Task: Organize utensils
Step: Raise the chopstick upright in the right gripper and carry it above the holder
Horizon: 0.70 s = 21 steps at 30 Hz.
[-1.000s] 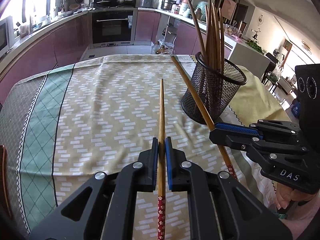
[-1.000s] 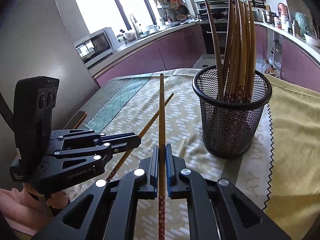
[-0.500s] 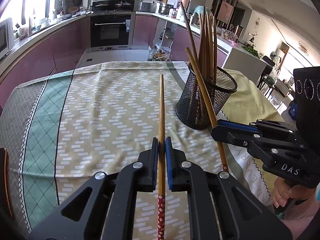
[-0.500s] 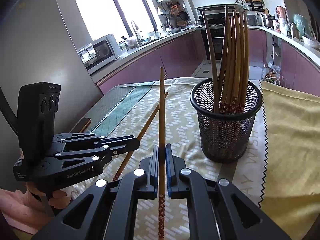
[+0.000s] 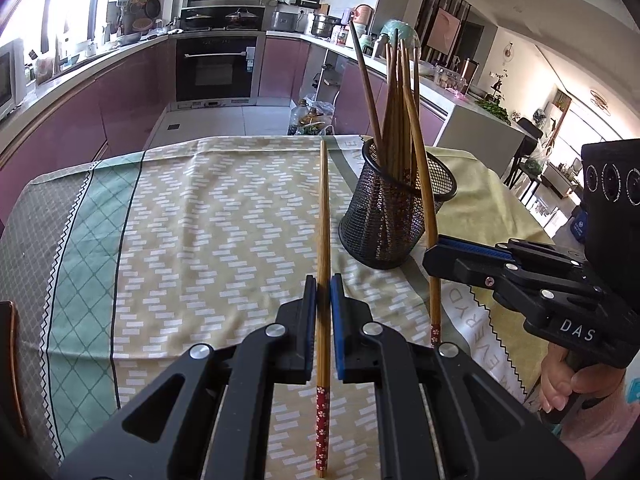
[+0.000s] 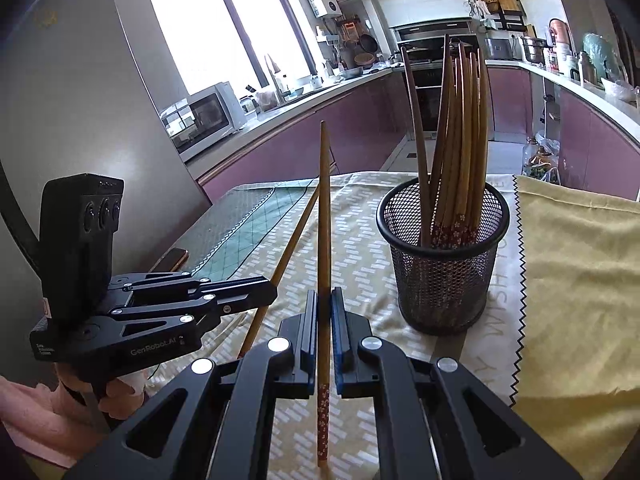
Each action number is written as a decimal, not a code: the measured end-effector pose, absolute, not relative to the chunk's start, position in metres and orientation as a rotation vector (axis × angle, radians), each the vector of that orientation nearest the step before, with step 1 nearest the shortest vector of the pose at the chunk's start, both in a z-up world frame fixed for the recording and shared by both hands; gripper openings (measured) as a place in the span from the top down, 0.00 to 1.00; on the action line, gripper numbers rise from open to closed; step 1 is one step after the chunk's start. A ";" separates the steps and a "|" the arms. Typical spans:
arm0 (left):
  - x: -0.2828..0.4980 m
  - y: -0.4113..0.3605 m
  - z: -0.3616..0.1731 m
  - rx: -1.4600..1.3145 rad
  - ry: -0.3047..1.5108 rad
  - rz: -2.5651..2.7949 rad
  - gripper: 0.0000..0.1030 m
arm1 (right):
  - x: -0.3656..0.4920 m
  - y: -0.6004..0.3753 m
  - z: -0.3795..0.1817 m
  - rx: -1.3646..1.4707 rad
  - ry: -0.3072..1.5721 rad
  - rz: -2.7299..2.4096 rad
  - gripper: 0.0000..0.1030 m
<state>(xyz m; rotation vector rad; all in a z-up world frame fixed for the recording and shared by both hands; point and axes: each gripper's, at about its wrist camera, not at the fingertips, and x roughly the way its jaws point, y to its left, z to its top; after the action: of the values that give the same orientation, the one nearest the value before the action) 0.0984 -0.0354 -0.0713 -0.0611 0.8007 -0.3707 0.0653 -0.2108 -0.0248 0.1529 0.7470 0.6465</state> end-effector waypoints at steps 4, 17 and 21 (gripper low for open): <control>0.097 -0.036 -0.068 -0.065 0.794 -0.377 0.92 | 0.067 -0.216 -0.023 0.159 0.739 0.644 0.94; 0.094 -0.037 -0.060 -0.079 0.780 -0.404 0.92 | 0.065 -0.228 -0.016 0.181 0.715 0.638 0.94; 0.094 -0.036 -0.057 -0.087 0.773 -0.415 0.92 | 0.066 -0.233 -0.013 0.186 0.705 0.633 0.94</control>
<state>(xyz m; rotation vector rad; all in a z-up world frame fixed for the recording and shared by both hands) 0.0940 -0.0359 -0.0567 -0.0874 0.7733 -0.4145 0.0660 -0.2328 -0.0127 0.1860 0.7054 0.6335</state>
